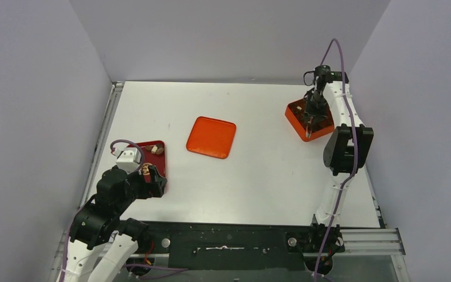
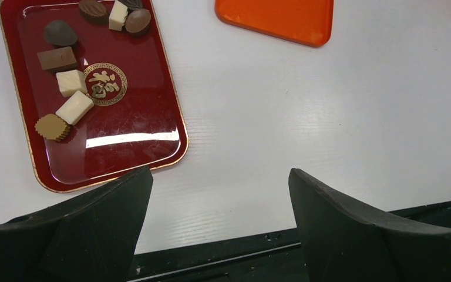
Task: Pack the chocolate
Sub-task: Adjust the fake chocolate in the packing box, then pick up the fake chocolate from the plate.
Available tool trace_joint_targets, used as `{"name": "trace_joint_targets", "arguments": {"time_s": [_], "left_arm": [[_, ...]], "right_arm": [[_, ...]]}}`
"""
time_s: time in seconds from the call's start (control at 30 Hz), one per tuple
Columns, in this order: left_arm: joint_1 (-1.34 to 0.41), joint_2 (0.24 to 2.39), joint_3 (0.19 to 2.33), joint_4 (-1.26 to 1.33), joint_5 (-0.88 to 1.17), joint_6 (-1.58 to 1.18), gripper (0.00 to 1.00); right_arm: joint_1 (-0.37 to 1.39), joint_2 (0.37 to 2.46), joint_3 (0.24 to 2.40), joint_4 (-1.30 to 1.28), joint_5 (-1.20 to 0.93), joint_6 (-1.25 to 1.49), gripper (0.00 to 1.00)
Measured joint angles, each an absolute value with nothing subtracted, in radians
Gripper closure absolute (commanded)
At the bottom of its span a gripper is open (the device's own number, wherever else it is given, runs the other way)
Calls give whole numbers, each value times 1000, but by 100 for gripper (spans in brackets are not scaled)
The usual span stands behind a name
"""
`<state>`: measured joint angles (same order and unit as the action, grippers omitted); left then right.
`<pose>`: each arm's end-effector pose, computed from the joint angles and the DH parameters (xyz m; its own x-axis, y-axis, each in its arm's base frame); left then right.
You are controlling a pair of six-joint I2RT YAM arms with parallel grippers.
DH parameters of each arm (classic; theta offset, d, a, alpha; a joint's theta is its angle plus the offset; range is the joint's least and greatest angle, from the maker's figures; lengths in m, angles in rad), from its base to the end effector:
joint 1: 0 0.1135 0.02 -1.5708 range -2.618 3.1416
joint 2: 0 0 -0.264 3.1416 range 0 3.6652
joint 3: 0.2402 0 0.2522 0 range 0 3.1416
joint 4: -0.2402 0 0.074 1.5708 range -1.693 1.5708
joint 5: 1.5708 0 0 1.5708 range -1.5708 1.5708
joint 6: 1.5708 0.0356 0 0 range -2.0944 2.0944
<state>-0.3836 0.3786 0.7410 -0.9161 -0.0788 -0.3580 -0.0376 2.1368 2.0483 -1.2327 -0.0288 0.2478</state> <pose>0.0712 -0.0257 0.2964 -0.5657 -0.1484 -0.8112 0.1204 0.9583 -0.2593 0.4377 -0.0154 0.2683 -0.9313 0.2804 -0.2326 0.2671 0.9597 0.0876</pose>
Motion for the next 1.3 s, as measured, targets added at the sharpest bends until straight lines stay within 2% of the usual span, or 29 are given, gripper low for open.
{"name": "trace_joint_targets", "arguments": {"time_s": [0.53, 0.83, 1.3], "left_arm": [[-384, 366, 741, -916, -82, -358, 15], [-384, 364, 741, -916, -93, -359, 15], [-384, 378, 741, -916, -98, -358, 15]], "right_arm": [[-60, 2087, 2157, -1235, -20, 239, 79], [-95, 2178, 2186, -1206, -86, 221, 79], [-105, 2238, 2186, -1156, -120, 205, 69]]}}
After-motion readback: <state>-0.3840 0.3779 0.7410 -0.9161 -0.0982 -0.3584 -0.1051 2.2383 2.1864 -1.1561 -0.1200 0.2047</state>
